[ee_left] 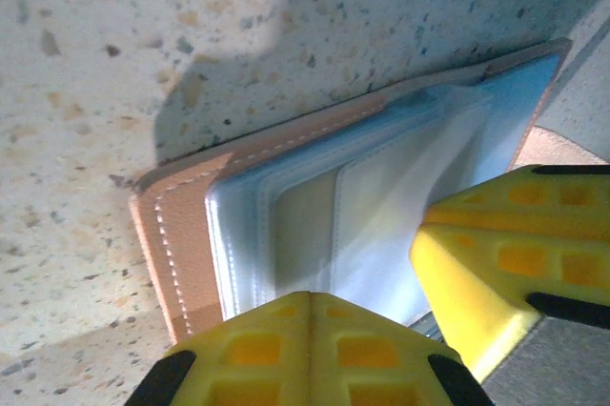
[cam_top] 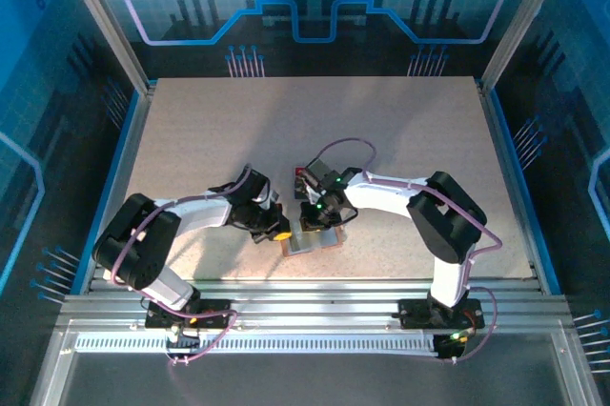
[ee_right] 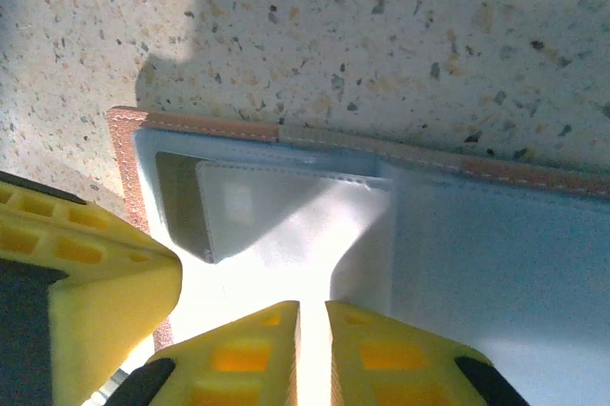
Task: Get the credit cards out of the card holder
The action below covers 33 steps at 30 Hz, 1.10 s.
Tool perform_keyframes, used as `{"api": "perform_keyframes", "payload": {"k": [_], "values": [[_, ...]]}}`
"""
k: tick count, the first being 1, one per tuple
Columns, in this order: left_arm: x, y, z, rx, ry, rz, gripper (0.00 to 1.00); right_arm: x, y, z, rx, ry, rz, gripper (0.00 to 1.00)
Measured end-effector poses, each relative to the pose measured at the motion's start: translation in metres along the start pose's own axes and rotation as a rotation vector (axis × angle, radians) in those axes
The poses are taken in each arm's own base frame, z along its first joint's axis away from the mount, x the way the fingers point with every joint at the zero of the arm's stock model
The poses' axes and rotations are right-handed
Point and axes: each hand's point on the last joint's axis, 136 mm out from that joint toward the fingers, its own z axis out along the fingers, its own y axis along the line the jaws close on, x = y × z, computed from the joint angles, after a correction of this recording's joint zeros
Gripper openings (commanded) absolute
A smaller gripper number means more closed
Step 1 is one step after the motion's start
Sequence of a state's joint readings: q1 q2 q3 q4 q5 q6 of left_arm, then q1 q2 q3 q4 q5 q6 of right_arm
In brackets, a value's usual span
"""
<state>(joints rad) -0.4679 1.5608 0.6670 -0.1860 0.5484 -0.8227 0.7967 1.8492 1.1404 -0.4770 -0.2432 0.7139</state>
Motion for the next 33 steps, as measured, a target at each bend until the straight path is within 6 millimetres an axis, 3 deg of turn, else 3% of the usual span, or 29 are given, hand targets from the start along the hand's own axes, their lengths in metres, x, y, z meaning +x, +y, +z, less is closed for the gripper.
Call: {"api": "perform_keyframes", "payload": {"k": [6,10,22,29,33], "values": [[-0.004,-0.007,-0.001,0.020,-0.014,-0.004,0.00,-0.001,-0.004,0.002,-0.029,0.001,0.025,0.14],[-0.006,-0.011,-0.001,0.034,-0.023,-0.014,0.13,-0.001,-0.005,0.002,-0.046,-0.002,0.034,0.14],[-0.004,-0.016,0.002,0.045,-0.022,-0.024,0.37,-0.002,-0.004,0.000,-0.066,-0.013,0.034,0.14],[-0.005,-0.022,0.003,0.064,-0.030,-0.020,0.30,-0.002,-0.004,0.000,-0.072,-0.017,0.038,0.14],[-0.006,-0.025,0.004,0.074,-0.033,-0.019,0.31,-0.001,-0.004,0.000,-0.076,-0.017,0.042,0.09]]}}
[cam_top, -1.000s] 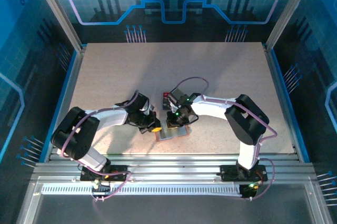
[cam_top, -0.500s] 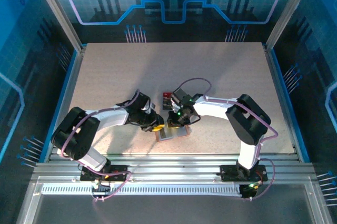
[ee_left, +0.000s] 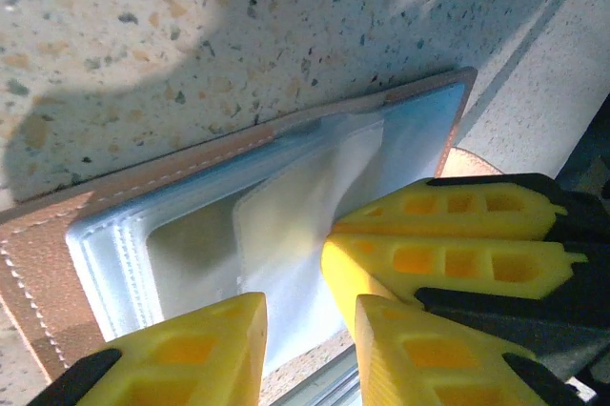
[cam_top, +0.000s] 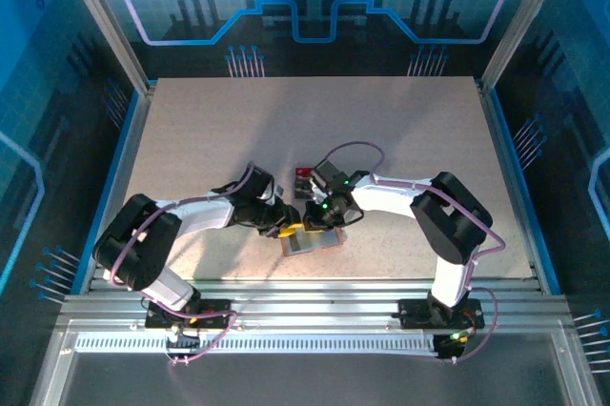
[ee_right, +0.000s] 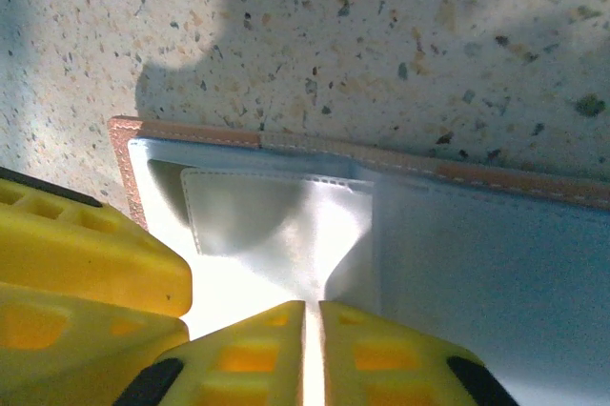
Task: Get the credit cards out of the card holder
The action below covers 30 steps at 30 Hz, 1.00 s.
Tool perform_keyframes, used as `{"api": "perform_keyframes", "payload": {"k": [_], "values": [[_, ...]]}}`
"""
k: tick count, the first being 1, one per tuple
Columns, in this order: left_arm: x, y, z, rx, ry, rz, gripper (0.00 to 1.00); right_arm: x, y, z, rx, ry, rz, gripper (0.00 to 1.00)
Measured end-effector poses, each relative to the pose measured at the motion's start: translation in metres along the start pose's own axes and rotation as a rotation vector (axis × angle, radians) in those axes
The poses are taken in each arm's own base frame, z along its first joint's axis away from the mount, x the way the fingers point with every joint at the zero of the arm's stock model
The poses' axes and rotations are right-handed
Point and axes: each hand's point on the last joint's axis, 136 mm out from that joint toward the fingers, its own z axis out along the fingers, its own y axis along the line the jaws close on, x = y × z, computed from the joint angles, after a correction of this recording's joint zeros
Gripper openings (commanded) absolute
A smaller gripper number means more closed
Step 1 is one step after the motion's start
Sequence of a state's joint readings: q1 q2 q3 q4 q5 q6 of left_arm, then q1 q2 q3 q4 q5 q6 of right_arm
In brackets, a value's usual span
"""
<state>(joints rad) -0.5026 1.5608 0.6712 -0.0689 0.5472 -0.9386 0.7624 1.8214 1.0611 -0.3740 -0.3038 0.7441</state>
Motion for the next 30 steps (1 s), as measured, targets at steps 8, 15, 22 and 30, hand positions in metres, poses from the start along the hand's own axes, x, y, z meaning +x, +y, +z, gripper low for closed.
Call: {"api": "perform_keyframes", "payload": {"k": [8,15,22,30], "values": [[0.001,0.003,0.001,-0.010,-0.003,-0.008,0.38,0.000,-0.004,0.000,-0.003,-0.002,0.013,0.04],[0.000,0.004,0.001,-0.016,-0.011,-0.008,0.42,0.000,-0.008,-0.001,-0.028,-0.004,0.036,0.04],[0.000,0.004,0.002,-0.014,-0.010,-0.014,0.42,0.001,-0.009,0.001,-0.065,-0.006,0.050,0.04],[0.001,-0.007,0.005,0.018,-0.015,-0.012,0.35,0.001,-0.008,0.002,-0.086,-0.005,0.060,0.04]]}}
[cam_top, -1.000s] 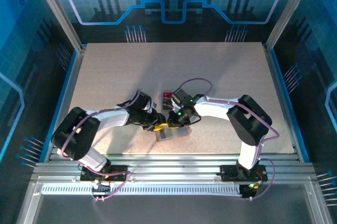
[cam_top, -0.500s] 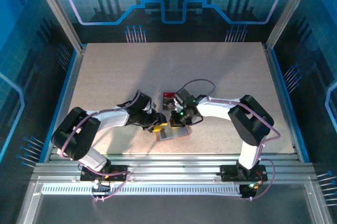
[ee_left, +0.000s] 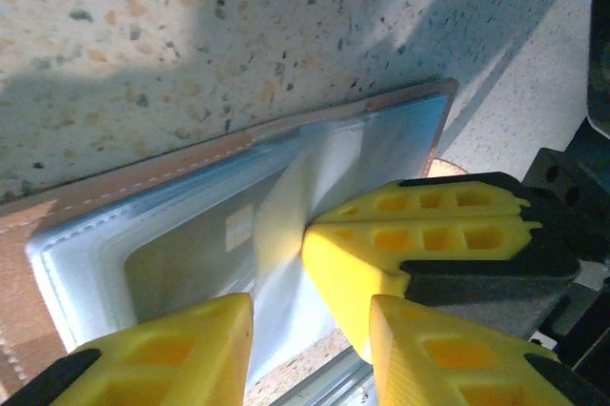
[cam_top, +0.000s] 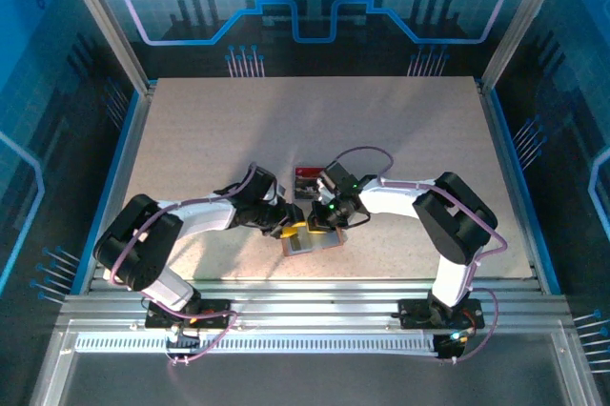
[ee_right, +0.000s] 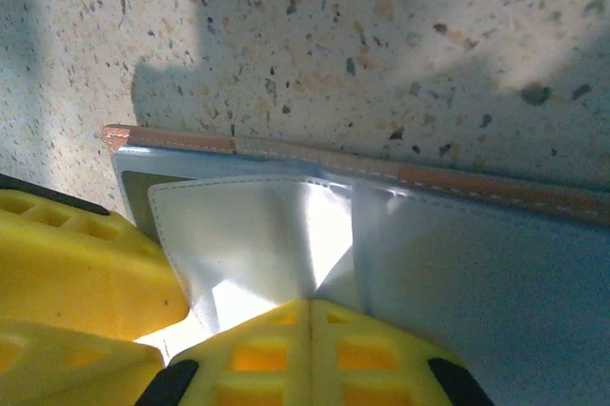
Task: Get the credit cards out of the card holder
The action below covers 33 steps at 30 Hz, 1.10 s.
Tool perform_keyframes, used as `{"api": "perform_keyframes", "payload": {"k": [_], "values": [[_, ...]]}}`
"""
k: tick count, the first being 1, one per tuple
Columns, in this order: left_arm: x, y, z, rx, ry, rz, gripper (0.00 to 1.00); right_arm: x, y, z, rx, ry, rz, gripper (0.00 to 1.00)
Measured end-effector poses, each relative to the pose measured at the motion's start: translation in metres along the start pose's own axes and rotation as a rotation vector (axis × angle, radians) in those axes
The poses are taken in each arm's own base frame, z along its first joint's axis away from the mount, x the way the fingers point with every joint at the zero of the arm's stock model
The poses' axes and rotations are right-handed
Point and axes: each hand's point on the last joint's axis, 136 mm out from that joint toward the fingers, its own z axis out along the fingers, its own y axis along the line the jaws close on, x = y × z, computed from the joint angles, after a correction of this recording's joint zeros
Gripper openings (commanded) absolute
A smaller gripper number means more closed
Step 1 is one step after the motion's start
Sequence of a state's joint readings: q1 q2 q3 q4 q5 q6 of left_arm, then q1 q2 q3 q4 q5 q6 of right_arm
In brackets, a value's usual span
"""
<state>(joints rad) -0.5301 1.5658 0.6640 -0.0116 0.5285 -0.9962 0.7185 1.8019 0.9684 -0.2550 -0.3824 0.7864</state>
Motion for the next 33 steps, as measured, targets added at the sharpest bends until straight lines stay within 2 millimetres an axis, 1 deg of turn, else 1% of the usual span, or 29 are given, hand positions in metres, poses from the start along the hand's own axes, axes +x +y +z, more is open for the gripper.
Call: {"api": "perform_keyframes", "payload": {"k": [4,11,15,17,20,24,26,29,33], "values": [[0.001,0.002,0.005,-0.005,0.007,-0.005,0.35,0.000,0.001,-0.001,-0.003,-0.003,-0.002,0.04],[0.000,0.001,0.006,-0.001,0.007,-0.013,0.36,0.000,0.001,-0.002,-0.003,-0.005,0.002,0.04],[-0.001,-0.002,0.006,0.010,0.002,-0.011,0.36,-0.002,0.001,-0.006,-0.003,-0.018,0.009,0.14],[-0.001,-0.004,0.006,0.018,0.002,-0.006,0.36,-0.002,0.001,-0.012,-0.004,-0.028,0.019,0.16],[-0.002,-0.006,0.006,0.026,-0.002,-0.001,0.36,-0.003,0.009,-0.028,-0.027,-0.056,0.014,0.18],[-0.003,-0.008,0.006,0.032,-0.004,0.005,0.36,-0.010,0.028,-0.059,-0.084,-0.127,-0.018,0.18],[-0.002,-0.009,0.006,0.036,-0.002,0.008,0.36,-0.013,0.033,-0.073,-0.104,-0.161,-0.025,0.18],[-0.002,-0.014,0.007,0.042,0.004,0.017,0.37,-0.016,0.032,-0.092,-0.114,-0.203,-0.017,0.18],[-0.003,-0.031,0.010,0.064,0.014,0.044,0.40,-0.013,0.018,-0.109,-0.094,-0.235,0.013,0.18]]}}
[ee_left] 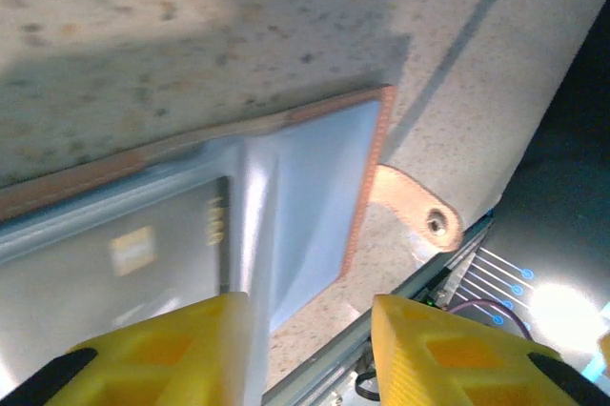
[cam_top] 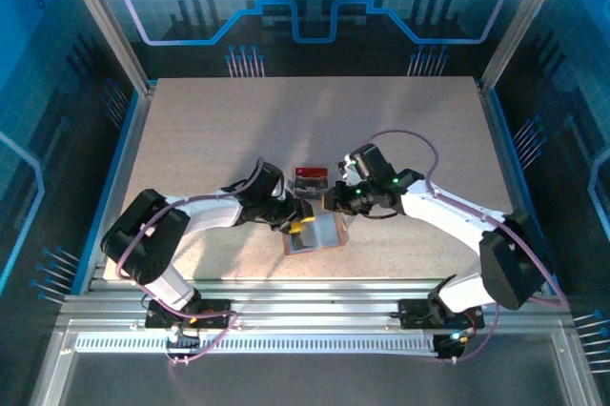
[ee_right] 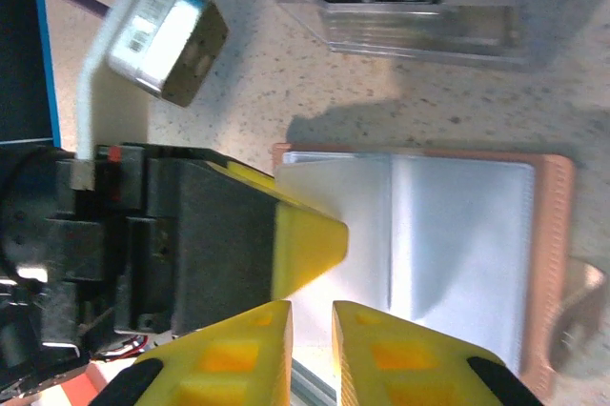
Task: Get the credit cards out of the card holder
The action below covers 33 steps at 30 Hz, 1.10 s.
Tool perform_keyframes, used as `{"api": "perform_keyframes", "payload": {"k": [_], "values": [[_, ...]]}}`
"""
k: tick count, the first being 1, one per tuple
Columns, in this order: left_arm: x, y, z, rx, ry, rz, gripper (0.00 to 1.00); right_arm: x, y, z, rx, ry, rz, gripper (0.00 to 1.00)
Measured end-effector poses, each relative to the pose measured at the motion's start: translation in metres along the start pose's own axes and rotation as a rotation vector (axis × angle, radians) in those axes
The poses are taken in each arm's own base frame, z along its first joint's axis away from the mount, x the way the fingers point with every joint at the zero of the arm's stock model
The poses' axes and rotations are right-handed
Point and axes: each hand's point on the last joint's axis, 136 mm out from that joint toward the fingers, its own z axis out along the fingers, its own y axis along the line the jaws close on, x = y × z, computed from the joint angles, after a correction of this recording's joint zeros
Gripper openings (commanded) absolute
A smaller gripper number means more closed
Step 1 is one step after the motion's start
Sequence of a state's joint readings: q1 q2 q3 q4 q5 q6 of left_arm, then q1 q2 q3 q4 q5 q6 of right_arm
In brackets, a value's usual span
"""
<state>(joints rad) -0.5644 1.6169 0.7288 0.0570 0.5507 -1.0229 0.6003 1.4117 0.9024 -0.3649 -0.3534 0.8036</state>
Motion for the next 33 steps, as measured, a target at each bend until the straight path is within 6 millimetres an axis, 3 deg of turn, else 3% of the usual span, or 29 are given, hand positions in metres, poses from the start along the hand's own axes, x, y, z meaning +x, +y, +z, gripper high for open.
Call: {"api": "perform_keyframes", "payload": {"k": [7,12,18,23,33], "values": [[-0.007,-0.035,0.009,0.041,0.013,0.053,0.44,0.007,-0.025,-0.019,0.035,-0.025,0.044,0.18],[-0.005,-0.045,0.022,0.041,0.038,0.073,0.48,0.008,-0.033,-0.032,0.045,-0.049,0.058,0.18],[0.002,-0.036,0.042,0.005,0.079,0.071,0.52,0.006,-0.035,-0.049,0.044,-0.093,0.057,0.19],[0.008,-0.022,0.056,-0.032,0.107,0.055,0.53,0.009,-0.039,-0.052,0.051,-0.097,0.061,0.19],[0.008,-0.025,0.057,-0.033,0.108,0.060,0.53,0.013,-0.044,-0.050,0.061,-0.083,0.072,0.19]]}}
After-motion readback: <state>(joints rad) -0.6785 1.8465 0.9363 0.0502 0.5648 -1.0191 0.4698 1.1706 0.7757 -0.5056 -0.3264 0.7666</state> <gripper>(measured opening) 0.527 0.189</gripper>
